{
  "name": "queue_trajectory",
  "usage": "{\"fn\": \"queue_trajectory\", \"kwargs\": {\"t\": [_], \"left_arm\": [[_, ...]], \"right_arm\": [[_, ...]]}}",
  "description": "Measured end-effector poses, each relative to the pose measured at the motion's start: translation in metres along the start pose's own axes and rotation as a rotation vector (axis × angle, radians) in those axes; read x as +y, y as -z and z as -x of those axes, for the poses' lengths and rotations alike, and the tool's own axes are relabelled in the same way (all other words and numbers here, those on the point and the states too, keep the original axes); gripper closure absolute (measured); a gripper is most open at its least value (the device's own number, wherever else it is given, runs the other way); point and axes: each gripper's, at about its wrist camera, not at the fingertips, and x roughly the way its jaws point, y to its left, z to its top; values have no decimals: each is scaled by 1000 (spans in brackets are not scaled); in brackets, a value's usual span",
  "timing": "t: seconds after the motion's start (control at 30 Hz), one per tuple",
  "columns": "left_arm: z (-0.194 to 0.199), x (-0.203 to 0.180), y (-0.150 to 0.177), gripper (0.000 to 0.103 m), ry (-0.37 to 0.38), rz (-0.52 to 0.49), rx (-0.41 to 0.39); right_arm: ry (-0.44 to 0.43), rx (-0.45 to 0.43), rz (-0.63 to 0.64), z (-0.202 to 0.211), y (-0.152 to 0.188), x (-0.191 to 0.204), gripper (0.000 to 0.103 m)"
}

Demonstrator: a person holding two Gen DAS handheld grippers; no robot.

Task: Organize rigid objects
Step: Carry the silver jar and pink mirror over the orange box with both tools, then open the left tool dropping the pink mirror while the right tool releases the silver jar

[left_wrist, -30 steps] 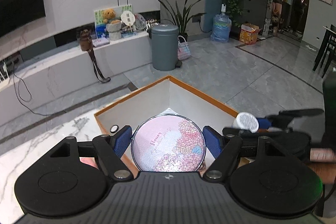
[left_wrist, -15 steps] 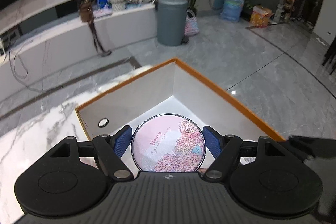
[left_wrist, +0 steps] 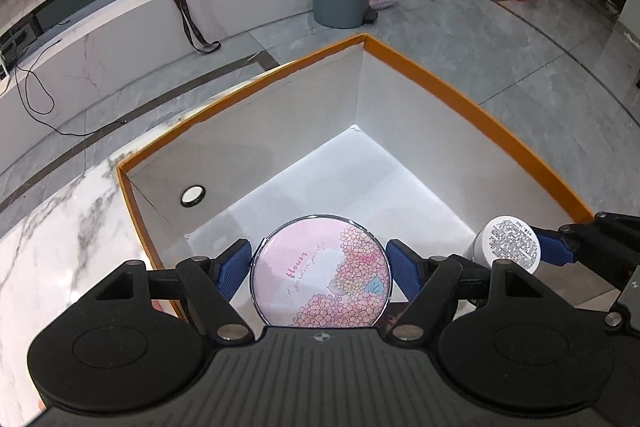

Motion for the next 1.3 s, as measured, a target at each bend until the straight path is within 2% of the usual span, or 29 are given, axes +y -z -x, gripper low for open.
{"fn": "queue_trajectory", "kwargs": {"t": [0.63, 0.97, 1.1, 1.2, 1.3], "left_arm": [[-21, -1, -9, 18, -50, -67, 56], [-25, -6, -10, 17, -67, -79, 62], [-24, -4, -11, 13, -74, -61, 61], [-23, -1, -13, 13, -49, -36, 63], [-22, -3, -14, 13, -41, -39, 59]], "right_arm": [[74, 122, 85, -40, -15, 20, 62], [89, 143, 102, -41, -16, 23, 62], [113, 145, 109, -43, -17, 24, 48], [76, 132, 105, -40, -17, 25, 38], [76, 124, 113, -37, -17, 26, 38]]}}
